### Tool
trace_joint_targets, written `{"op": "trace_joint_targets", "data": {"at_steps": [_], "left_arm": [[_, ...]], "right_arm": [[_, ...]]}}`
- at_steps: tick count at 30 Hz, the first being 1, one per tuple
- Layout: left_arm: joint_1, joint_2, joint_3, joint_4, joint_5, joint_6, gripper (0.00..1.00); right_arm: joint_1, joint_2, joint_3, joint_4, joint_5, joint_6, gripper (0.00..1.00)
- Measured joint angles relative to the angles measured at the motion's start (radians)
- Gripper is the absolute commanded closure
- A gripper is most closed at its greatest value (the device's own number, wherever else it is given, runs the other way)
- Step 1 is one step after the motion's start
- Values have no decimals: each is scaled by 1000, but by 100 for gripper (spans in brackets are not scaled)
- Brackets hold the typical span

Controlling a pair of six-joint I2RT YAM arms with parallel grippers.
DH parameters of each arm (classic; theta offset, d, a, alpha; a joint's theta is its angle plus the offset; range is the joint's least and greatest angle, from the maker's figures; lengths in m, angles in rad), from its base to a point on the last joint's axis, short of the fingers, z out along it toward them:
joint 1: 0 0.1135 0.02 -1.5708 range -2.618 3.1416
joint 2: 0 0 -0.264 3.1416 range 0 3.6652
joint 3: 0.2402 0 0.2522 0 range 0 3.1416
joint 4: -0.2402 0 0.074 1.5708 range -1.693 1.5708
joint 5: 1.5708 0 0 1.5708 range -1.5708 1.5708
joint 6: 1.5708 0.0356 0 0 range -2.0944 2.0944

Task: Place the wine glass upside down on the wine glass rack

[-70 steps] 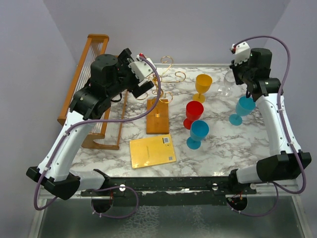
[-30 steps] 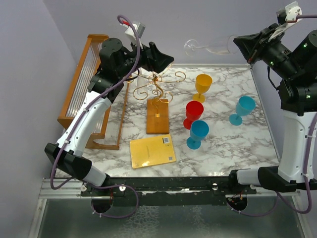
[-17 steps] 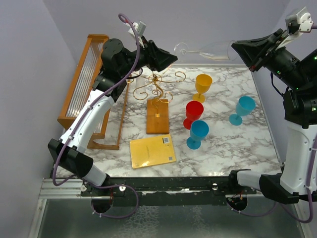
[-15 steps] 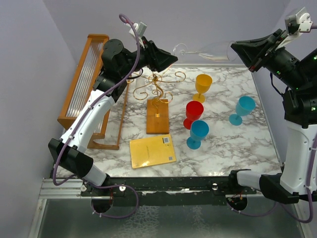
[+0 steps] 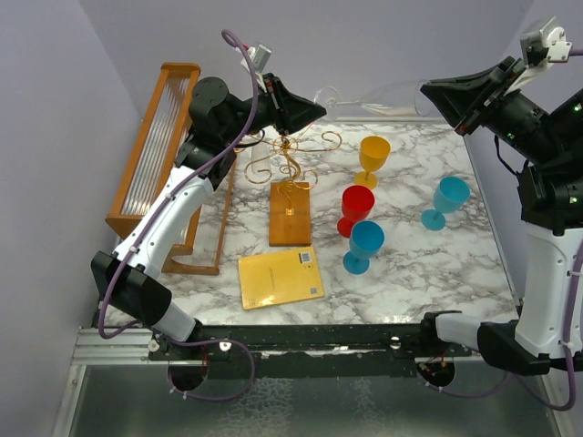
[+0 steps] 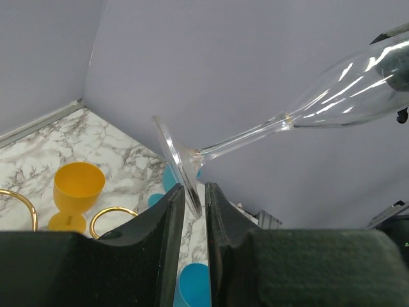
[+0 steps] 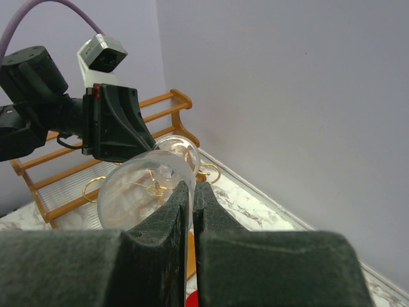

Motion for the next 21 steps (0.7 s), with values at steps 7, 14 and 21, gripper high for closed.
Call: {"op": "trace_joint_targets", "data": {"at_steps": [7,14,21], "left_arm": [[0,0,0,20,13,-28,100],[11,0,-14,29,13,-51,100],[71,-11,-20,34,18,-45,100]], "right_arm": [[0,-13,-10,16,-18,0,99],[0,-26,-50,34,-31,-13,93],[0,-30,-70,33,-29,-64,69]]}}
